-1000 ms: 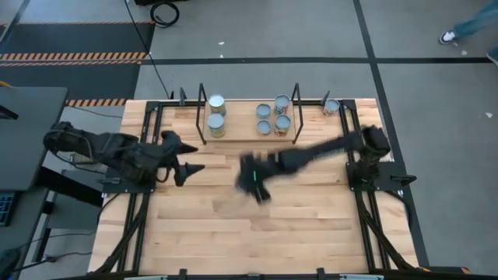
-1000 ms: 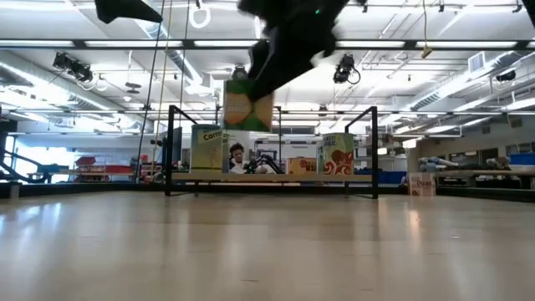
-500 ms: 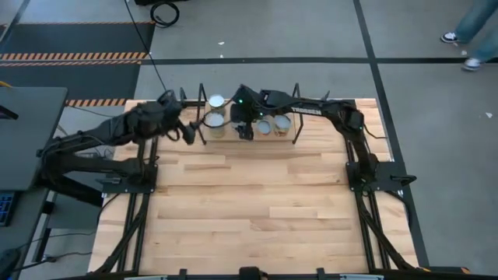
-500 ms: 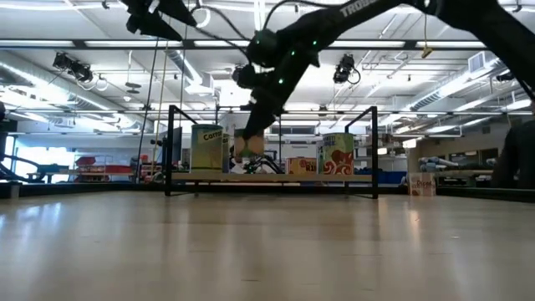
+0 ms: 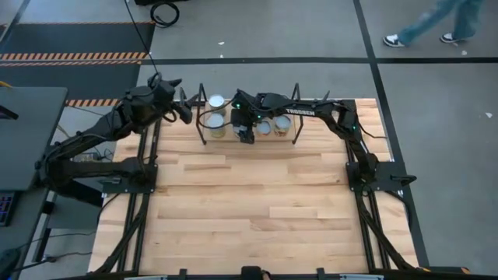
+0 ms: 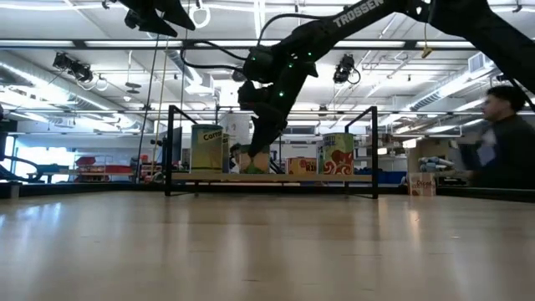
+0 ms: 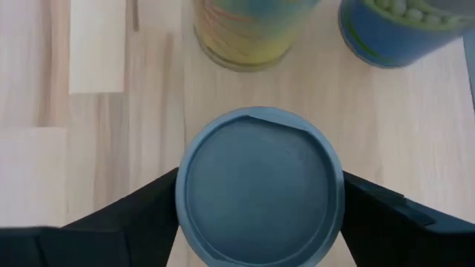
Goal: Pick and place cans onto a shelf
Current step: Put the orange can on the shelf aligned with the light orange can, then put the red can on the shelf
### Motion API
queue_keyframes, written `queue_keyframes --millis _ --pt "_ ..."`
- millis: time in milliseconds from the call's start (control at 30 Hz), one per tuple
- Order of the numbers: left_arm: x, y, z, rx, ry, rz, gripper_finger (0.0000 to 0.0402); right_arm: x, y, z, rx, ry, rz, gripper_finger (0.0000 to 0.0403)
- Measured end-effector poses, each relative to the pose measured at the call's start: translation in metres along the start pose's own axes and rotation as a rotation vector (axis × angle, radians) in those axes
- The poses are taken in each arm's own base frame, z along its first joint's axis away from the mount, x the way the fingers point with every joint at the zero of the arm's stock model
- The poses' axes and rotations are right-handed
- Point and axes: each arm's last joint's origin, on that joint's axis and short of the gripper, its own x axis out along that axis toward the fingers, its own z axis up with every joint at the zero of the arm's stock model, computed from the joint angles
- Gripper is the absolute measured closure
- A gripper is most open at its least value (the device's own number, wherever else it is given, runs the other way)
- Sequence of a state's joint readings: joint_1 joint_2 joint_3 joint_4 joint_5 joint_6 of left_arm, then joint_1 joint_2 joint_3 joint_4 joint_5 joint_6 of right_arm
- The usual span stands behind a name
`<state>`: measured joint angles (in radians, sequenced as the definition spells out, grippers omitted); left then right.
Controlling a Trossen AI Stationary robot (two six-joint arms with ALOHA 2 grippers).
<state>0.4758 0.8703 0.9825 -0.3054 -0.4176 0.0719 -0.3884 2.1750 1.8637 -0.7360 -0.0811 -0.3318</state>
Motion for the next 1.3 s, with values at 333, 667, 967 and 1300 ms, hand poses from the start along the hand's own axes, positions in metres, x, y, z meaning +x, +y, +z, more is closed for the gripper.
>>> queue_keyframes --millis 333,667,967,1300 --pt "0.001 0.003 0.001 -0.027 -0.014 0.020 0.0026 0.000 -0.001 0.000 -0.006 0.008 -0.037 0.0043" --pt "-0.003 -0.012 0.003 -0.105 -0.029 -0.196 0.0026 -0.016 -0.003 0.010 -0.036 -0.075 -0.055 0.0041" --pt "-0.045 -0.011 0.012 -0.249 -0.125 -0.237 0.0026 -0.114 -0.022 0.018 -0.007 -0.248 -0.134 0.0041" --pt "-0.072 0.001 0.022 -0.407 -0.239 -0.280 0.0026 -0.244 -0.067 -0.049 0.320 -0.216 -0.351 0.0050"
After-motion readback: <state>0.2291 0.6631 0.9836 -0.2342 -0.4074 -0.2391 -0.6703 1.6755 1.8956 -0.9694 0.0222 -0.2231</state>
